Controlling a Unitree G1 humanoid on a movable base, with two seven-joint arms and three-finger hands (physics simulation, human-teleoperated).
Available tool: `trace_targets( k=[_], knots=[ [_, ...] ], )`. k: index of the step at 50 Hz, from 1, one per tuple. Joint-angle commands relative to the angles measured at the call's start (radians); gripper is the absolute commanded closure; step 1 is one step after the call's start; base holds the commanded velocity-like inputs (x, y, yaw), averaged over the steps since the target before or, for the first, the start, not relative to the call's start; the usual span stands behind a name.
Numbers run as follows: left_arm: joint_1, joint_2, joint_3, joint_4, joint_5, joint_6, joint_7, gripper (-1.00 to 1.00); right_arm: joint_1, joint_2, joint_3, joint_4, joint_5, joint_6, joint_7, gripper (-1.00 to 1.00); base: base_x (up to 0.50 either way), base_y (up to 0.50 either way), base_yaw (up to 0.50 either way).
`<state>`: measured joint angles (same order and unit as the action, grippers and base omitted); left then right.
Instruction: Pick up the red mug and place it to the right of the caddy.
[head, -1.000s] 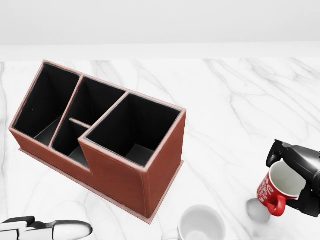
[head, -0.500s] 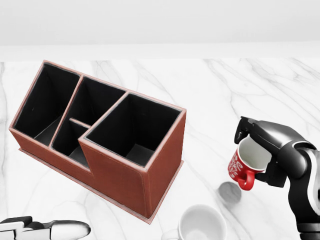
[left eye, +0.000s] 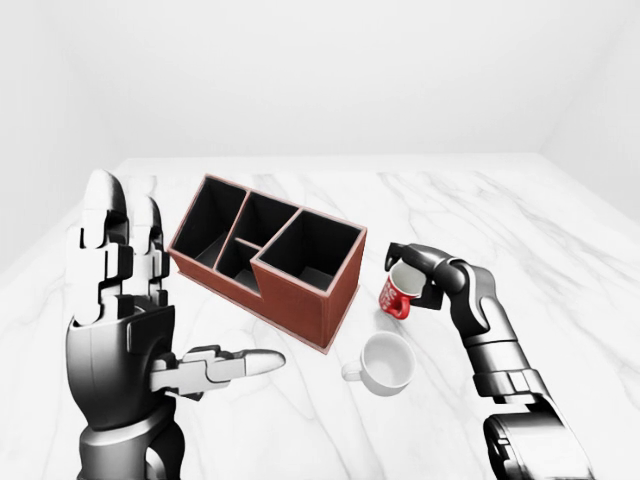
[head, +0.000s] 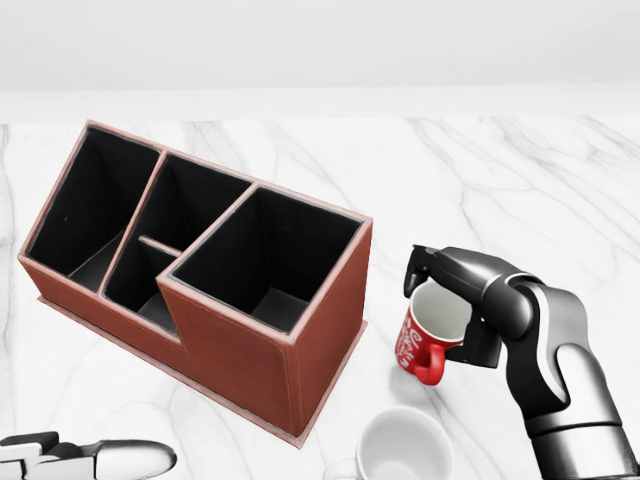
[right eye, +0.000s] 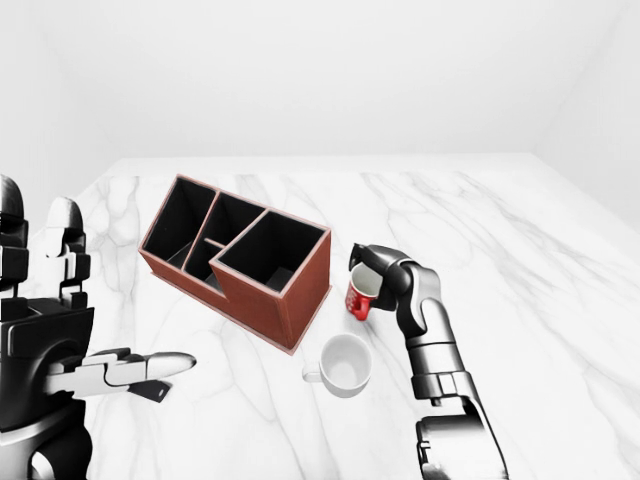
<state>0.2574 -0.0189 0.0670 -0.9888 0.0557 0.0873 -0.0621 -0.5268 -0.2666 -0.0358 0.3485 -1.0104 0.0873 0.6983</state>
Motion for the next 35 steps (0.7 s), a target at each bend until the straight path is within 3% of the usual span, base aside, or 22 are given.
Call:
trace_targets(
  k=[1,12,22,35],
  knots=[
    [-0.037,-0.002,0.007,0.053,0.000,0.000,0.014,-1.00,-0.091,0.043,0.033,0.174,-0.015,0.000,0.000,1.00,0.00,0.00,0.00],
    [-0.038,-0.004,0.014,0.040,-0.003,0.000,0.010,-1.00,-0.153,0.053,0.045,0.290,0.046,0.000,0.000,1.00,0.00,0.00,0.00],
    [-0.039,-0.006,0.016,0.049,-0.003,0.000,0.008,-1.00,-0.200,0.053,0.049,0.428,0.098,0.000,-0.103,1.00,0.00,0.00,0.00],
    [-0.034,-0.005,0.007,0.053,0.001,0.000,0.011,-1.00,-0.240,0.022,0.049,0.494,0.113,0.000,-0.160,1.00,0.00,0.00,0.00]
  ],
)
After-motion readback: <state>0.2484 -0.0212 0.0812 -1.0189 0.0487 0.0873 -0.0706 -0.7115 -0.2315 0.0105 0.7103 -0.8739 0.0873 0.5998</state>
